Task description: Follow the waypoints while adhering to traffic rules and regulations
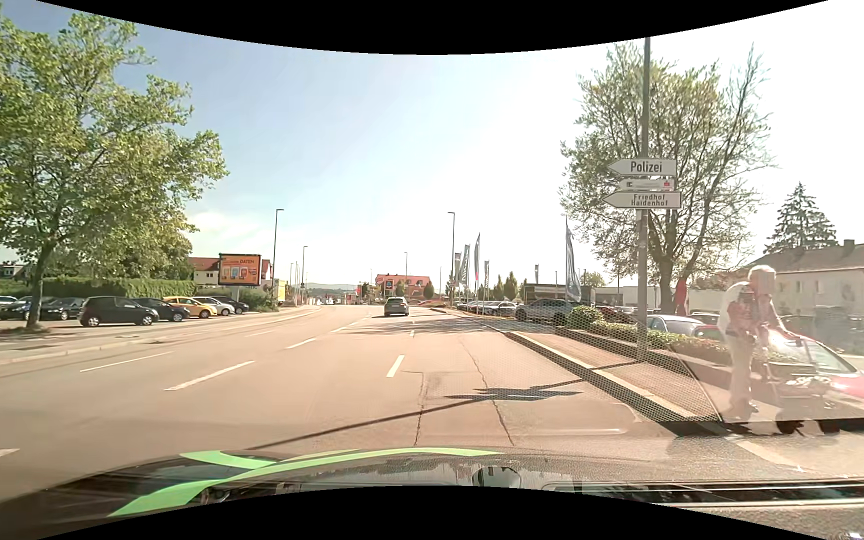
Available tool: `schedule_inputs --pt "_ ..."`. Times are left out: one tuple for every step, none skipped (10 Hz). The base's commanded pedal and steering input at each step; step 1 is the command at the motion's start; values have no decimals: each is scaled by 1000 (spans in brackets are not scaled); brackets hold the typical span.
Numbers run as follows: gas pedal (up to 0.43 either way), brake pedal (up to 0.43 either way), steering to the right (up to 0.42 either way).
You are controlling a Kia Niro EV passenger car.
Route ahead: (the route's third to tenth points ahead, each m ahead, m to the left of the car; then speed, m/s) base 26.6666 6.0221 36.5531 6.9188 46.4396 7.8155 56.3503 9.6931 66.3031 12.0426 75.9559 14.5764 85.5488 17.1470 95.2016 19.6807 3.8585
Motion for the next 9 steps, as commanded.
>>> schedule_inputs --pt "189 0 3" --pt "189 0 3" --pt "189 0 3" --pt "197 0 3" --pt "197 0 3" --pt "197 0 3" --pt "197 0 3" --pt "197 0 4" --pt "197 0 5"
